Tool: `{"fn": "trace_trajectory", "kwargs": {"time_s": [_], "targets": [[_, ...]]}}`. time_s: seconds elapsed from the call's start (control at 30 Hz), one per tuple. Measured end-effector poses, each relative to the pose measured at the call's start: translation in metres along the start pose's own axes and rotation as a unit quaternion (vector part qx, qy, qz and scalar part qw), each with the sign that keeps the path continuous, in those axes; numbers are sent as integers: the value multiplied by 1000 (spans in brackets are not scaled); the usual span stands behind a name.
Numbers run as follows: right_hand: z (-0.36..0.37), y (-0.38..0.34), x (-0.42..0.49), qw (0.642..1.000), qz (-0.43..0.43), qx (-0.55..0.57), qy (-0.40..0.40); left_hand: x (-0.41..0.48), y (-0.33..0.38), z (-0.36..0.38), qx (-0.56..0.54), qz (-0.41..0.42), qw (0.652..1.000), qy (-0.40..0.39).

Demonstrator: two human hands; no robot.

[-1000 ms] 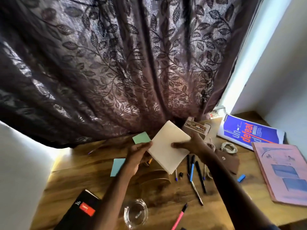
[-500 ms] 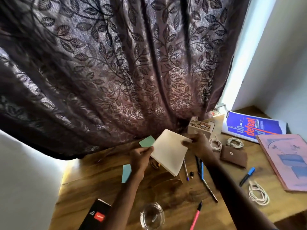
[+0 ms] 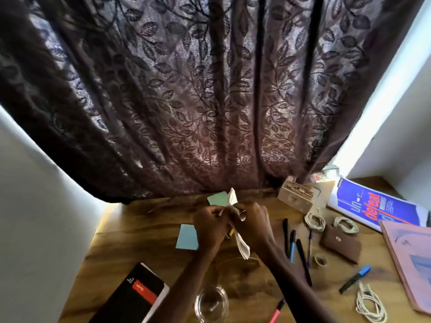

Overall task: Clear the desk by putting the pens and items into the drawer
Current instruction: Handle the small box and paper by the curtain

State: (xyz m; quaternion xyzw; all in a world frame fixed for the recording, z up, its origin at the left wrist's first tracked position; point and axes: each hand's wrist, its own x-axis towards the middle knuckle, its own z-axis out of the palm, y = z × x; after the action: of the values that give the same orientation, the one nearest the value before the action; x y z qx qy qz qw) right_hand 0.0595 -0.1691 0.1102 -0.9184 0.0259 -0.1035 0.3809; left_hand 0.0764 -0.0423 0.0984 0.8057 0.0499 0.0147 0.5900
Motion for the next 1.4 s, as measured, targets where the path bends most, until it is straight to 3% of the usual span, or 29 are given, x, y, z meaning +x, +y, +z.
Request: {"fn": "trace_trajectory", "kwargs": {"time_s": [0.17,0.4,0.53,0.7,1.0,1.2,1.4], "targets": [[-5,-11,-8,997,-45,57,20,2,-3,-10,-41,-43,998,4],[-10,-12,-21,994,-29,103,26,-5,12,-12,-52,-48,997,-6],[-14,0,-19,999,-12,49,-8,-3,12,-10,-41,-77,994,-63],[-33,4,-25,998,-1,59,-21,2,19,-4,-22,-152,973,-172],[-38,20,-14,997,-38,-10,-65,-6,48,-4,188,-39,957,-216],[-42,32,-4,993,-47,-48,-93,3,33,-23,269,93,945,-159],[-46,34,2,984,-79,-26,-155,13,-3,-25,315,185,899,-241]]}}
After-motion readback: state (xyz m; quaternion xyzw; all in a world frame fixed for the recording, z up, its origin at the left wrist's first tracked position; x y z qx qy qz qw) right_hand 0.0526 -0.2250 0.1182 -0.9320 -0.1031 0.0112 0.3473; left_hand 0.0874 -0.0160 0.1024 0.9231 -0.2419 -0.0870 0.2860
